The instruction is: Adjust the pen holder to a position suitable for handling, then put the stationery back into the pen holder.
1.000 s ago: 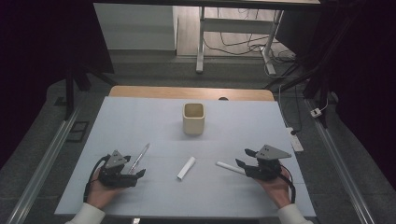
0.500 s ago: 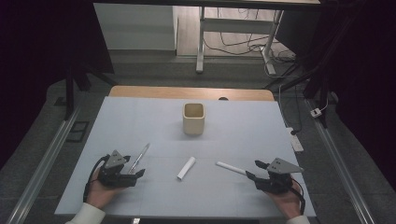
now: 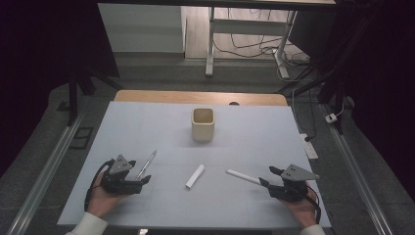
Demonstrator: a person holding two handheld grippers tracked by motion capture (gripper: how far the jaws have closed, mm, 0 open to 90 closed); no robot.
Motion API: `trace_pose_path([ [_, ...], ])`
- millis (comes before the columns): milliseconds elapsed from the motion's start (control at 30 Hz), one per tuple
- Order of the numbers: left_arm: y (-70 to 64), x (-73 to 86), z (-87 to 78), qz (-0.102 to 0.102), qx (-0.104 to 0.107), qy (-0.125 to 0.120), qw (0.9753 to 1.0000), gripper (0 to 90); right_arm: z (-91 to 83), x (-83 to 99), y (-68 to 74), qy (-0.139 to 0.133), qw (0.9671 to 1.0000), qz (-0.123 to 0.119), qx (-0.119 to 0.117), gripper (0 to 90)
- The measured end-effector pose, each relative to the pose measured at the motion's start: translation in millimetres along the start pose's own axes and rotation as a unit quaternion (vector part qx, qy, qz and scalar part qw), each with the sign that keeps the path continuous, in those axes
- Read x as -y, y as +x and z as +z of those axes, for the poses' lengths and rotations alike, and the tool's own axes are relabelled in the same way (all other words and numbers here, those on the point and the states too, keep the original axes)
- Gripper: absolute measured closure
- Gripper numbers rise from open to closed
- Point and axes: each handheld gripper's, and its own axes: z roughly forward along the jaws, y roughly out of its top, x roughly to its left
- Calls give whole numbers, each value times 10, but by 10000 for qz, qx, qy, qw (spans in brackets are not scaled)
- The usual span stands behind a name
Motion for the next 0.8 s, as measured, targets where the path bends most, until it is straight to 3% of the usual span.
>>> trace_pose_path([
  [133,16,-112,-9,64,24,124,9999,204,-4,15,-9,37,10000,1,1,403],
  [367,95,-300,12,-40,90,421,9991,234,9,31,-5,81,10000,-24,15,402],
  [800,133,-430,112,-81,21,731,9973,243,11,39,-7,122,9999,-11,36,401],
])
